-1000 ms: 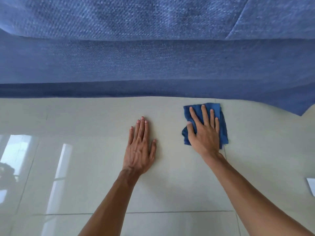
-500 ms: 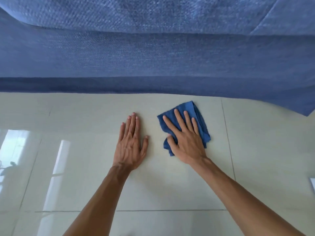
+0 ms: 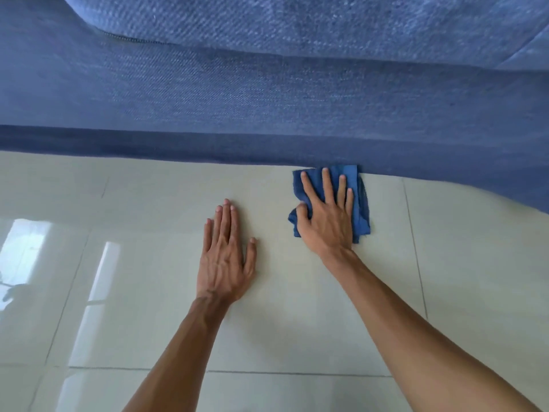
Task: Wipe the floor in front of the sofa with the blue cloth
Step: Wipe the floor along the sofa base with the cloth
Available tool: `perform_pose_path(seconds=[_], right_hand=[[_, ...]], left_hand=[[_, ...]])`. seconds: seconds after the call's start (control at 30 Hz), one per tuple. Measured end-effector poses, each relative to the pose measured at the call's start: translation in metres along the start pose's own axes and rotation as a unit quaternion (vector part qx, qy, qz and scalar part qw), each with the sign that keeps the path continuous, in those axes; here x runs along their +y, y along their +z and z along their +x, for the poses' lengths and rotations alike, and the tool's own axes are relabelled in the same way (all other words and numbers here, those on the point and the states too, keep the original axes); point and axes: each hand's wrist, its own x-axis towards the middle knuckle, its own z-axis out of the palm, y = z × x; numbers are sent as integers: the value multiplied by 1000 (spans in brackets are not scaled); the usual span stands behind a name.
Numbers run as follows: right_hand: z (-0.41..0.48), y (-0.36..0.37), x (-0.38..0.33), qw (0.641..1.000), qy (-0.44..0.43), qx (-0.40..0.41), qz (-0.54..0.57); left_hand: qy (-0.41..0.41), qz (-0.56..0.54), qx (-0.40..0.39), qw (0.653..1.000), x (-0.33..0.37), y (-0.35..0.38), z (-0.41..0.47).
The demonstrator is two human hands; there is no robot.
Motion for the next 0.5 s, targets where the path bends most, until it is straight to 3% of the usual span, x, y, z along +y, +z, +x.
perform_pose_path(seconds=[0.03,0.13,0.17,0.2,0.3,0.33,0.43,0.5], right_hand=[[-5,4,-18,1000,-10,5,-1],[-44,6,-4,973,-224,-50,-10],[-47,-1,14,966,-251,-58,-6],[-37,-5,20,971,-235,-46,6],[6,4,-33,999,-29,-8,24],[8,9,-56,1000,-19,-11,22],[-27,12,-46,971,-235,-43,-3],[-36,-1,0,954,-292,-70,-8]], left_hand=[[1,-1,2,1000,1,1,1],[-8,-11,6,1000,-6,-4,-1],[-15,-10,10,1000,-11,-6,-4],[-21,-6,16,1000,-16,-7,-6],[-26,7,24,999,-22,-5,-8],[-26,9,23,999,-22,-4,-7],[-23,3,16,1000,-23,-8,-6],[-22,1,11,1000,-21,-9,-9]])
